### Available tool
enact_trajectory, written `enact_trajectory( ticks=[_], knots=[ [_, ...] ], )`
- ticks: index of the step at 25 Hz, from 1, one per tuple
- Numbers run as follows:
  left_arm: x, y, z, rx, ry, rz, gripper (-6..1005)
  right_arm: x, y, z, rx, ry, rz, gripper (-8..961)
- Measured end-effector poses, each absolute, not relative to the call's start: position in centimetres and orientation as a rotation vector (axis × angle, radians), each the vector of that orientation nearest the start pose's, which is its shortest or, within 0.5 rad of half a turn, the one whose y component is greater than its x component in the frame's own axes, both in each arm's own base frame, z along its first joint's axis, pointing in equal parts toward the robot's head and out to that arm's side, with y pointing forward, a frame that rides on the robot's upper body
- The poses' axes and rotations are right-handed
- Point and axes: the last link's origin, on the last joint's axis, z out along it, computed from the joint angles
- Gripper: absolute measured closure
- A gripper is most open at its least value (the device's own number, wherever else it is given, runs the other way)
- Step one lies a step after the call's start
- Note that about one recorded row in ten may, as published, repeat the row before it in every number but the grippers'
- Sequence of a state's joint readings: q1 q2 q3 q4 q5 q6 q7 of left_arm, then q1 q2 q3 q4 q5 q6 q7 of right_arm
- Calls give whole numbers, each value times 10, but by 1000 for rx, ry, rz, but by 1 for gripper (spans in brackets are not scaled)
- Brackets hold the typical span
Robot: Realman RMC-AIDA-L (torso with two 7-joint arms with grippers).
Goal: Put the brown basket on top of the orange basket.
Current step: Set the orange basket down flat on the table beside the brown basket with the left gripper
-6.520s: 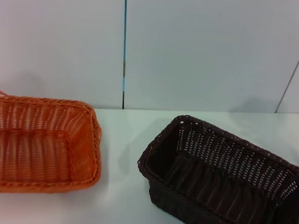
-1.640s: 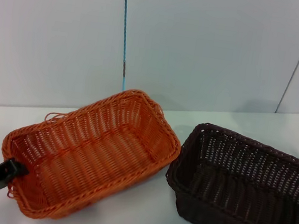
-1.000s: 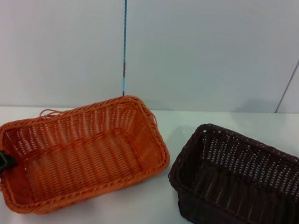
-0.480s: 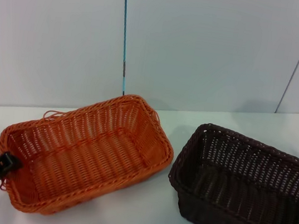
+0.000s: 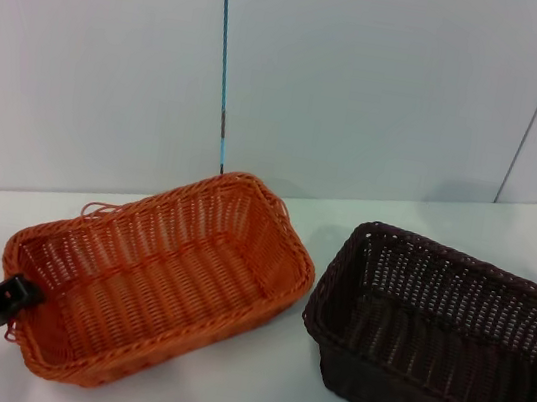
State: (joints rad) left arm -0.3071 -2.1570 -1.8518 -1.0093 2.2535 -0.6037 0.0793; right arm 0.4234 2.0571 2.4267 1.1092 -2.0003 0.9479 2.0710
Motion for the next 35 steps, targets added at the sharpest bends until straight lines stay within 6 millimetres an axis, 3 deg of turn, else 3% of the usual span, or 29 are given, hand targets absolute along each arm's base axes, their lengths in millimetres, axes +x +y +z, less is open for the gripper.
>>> enact_trajectory(
  ticks=[21,23,35],
  knots=[
    [-301,371,-10,-1537,-1764,-544,792,297,396,140,1537,2760,1769,188],
    [-302,371,-9,-1531,-1764,-547,607,297,396,140,1536,2760,1770,188],
    [-303,372,-7,-1543,-1743,-542,336,297,397,140,1534,2760,1774,188]
  ],
)
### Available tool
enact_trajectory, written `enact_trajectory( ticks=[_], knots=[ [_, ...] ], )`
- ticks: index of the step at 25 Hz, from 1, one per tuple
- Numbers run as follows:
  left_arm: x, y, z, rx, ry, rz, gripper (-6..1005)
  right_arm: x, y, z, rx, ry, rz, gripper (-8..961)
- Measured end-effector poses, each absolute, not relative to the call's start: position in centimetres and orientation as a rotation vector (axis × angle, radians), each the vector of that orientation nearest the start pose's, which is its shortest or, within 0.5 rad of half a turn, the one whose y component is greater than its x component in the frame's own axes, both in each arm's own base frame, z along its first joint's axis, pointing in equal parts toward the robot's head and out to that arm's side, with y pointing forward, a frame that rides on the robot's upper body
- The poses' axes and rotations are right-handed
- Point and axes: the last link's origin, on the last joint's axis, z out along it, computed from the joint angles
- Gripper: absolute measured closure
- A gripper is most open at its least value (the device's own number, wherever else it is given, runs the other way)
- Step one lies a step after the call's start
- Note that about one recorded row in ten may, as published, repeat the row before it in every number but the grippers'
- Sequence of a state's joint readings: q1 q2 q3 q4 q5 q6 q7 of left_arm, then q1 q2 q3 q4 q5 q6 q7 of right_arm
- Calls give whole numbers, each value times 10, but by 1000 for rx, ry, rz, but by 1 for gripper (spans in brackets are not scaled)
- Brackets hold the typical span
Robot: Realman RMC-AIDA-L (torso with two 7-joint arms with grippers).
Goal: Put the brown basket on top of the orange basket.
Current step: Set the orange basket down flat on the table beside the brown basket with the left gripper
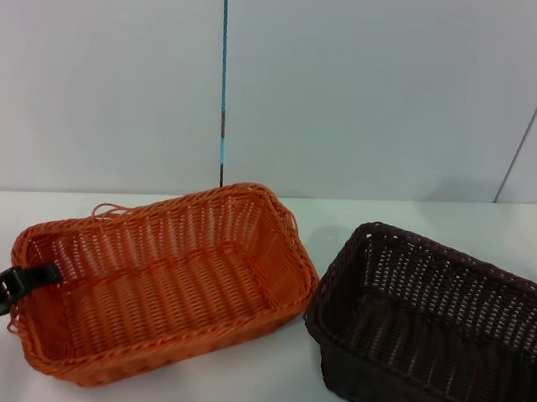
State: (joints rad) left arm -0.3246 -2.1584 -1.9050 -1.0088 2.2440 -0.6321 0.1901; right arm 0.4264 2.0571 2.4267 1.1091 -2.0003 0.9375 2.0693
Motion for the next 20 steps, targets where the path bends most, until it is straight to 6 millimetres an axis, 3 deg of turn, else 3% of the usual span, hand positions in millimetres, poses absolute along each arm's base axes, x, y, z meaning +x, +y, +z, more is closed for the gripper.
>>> enact_trajectory(
  ticks=[5,13,20],
  knots=[
    [-303,371,-6,-1541,-1740,-543,158,297,397,140,1535,2759,1774,188],
    [-305,375,5,-1526,-1703,-561,125,297,397,140,1534,2759,1773,188],
    [-302,383,40,-1510,-1585,-613,126,297,397,140,1527,2760,1773,188]
  ],
)
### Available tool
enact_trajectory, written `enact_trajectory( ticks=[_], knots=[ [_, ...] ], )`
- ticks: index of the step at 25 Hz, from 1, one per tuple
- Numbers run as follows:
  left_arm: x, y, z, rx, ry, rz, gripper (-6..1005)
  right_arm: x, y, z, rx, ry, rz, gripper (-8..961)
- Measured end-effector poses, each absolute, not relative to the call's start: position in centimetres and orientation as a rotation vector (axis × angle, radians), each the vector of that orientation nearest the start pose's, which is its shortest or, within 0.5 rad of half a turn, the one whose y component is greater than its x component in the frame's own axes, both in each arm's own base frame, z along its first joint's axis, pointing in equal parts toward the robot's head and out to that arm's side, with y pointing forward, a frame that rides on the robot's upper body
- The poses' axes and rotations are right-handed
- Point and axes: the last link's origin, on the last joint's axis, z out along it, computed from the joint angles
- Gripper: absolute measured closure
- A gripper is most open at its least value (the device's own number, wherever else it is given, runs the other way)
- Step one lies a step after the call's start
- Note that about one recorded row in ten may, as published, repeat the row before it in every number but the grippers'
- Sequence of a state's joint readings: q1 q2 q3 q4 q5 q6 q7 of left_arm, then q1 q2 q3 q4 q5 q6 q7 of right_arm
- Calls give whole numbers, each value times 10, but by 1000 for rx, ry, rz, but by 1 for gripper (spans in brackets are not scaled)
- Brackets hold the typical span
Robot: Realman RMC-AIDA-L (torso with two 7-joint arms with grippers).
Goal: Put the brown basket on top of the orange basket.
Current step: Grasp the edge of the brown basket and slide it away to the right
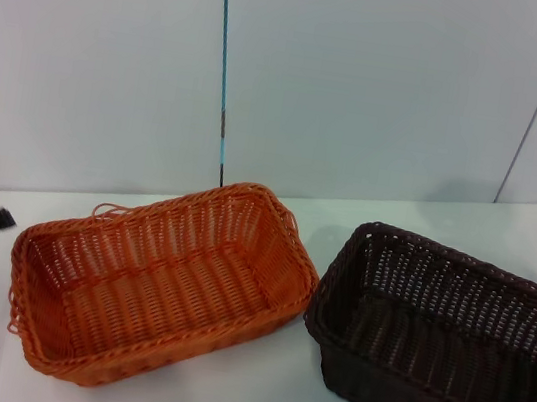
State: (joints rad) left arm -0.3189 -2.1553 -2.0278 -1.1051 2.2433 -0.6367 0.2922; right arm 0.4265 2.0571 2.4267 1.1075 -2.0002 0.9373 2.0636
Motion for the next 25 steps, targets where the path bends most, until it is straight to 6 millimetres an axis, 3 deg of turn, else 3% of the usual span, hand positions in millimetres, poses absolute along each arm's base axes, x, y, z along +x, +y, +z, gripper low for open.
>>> enact_trajectory(
  ticks=[7,12,20,25],
  knots=[
    [-299,390,74,-1508,-1416,-621,127,296,397,139,1529,2765,1768,187],
    [-302,395,87,-1484,-1291,-597,128,295,397,137,1533,2773,1761,187],
    [-304,403,117,-1361,-1052,-561,129,290,396,134,1523,2798,1741,188],
    [-302,404,118,-1297,-967,-555,130,289,395,134,1522,2810,1731,190]
  ],
)
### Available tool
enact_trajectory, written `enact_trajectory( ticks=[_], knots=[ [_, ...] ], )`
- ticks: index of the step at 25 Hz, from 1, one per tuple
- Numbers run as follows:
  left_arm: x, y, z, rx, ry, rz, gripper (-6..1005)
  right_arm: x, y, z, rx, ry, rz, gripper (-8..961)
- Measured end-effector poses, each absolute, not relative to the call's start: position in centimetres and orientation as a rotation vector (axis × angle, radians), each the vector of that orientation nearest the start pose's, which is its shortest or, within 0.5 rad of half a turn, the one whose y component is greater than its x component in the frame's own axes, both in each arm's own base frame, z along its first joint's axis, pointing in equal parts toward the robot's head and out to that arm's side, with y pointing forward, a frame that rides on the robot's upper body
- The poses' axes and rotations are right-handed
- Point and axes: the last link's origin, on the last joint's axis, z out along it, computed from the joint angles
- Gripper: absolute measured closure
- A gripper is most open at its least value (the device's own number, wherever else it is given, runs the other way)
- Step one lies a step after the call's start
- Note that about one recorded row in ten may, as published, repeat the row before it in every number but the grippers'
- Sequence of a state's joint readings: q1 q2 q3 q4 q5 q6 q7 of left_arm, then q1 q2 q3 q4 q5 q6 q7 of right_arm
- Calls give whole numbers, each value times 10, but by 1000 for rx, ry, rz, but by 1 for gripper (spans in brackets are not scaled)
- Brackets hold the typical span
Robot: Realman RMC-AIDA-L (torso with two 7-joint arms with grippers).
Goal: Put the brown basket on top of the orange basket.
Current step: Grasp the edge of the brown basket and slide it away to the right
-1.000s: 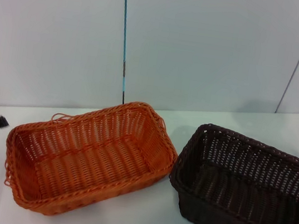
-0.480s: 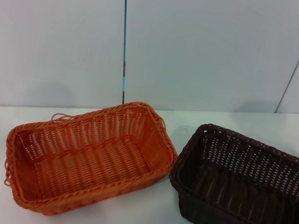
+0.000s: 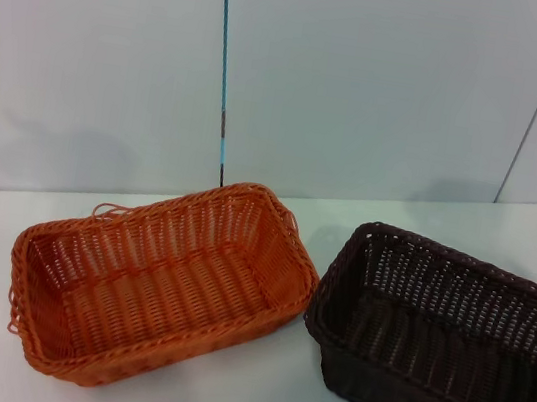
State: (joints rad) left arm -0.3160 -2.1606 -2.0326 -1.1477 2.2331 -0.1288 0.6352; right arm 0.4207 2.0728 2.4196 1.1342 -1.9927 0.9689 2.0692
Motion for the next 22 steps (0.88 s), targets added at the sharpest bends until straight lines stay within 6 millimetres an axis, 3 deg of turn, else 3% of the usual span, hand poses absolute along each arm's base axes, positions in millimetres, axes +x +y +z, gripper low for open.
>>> enact_trajectory(
  ticks=[6,15,22],
  knots=[
    [-300,405,110,-1311,-947,-544,131,285,391,139,1488,2812,1763,192],
    [-306,409,113,-1402,-1127,-608,134,277,388,139,1458,2837,1741,193],
    [-310,401,124,-1510,-1240,-834,139,274,388,137,1450,2860,1718,193]
  ],
)
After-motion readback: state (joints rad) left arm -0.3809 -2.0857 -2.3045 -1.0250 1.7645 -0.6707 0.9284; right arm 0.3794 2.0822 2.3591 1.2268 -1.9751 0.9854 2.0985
